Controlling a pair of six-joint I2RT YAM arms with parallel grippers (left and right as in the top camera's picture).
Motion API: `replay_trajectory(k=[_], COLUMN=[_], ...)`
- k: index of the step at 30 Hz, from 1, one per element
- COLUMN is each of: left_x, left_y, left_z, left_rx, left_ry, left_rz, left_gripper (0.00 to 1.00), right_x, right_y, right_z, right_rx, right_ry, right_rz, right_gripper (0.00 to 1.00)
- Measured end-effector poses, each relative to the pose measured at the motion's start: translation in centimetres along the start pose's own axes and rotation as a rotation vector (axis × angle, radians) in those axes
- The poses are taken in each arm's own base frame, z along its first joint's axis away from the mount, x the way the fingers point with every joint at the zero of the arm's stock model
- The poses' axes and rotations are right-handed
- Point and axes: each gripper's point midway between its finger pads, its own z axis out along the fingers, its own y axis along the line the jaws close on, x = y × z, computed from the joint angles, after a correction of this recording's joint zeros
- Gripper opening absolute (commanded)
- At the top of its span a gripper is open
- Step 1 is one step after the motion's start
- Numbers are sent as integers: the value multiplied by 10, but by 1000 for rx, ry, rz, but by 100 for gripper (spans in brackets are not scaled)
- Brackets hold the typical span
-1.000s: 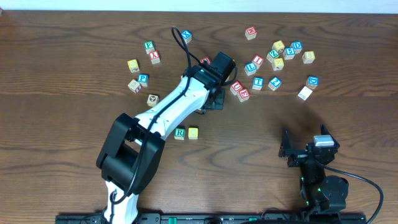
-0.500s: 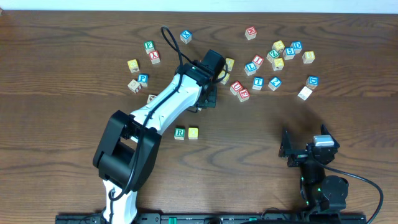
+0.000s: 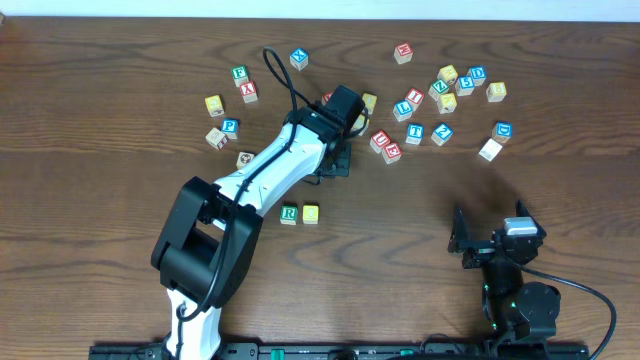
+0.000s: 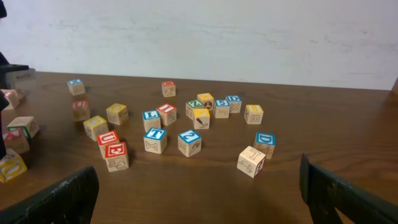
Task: Spell out ROBOT
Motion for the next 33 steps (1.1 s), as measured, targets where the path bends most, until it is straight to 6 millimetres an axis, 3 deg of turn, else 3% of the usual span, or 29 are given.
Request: replay_trajectory(k=[26,33], left_x=[-3,0], left_y=[-2,-1], left_z=[1,10], left_rx=[6,-2], left_ry=[-11,4], left_rz=[-19,-18], left_gripper=[7,7], right_x=[0,0], right_y=[0,0], right_z=[0,0], right_rx=[0,0], right_ry=[0,0], right_rz=[0,0], right_gripper=[99,99])
